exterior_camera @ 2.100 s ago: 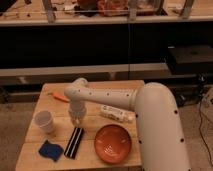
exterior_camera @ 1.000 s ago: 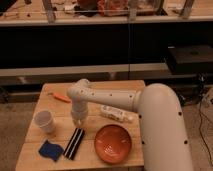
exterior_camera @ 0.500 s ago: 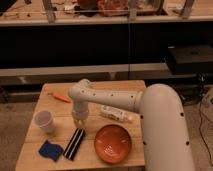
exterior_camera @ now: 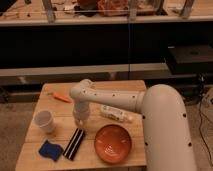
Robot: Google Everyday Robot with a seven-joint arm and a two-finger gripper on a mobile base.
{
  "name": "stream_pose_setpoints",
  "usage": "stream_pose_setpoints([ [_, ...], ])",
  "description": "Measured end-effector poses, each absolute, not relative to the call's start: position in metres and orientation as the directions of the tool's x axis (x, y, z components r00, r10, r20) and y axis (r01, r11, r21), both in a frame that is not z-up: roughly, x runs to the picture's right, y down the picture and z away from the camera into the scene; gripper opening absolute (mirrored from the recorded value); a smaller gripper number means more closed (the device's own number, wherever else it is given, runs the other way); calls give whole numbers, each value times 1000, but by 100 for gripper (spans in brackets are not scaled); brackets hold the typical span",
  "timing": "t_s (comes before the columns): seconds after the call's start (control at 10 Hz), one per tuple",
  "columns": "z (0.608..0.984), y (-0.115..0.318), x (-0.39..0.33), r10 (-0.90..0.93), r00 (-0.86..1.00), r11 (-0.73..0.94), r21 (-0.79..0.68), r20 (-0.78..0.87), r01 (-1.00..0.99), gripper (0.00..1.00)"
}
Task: Push the eraser across the table
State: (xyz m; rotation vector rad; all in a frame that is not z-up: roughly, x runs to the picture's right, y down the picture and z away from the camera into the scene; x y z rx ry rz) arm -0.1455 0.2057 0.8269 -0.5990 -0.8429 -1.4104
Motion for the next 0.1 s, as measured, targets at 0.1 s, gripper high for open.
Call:
stream_pose_setpoints([
  [0.1,826,206,-145,-600,-43,94,123,799,988,8],
])
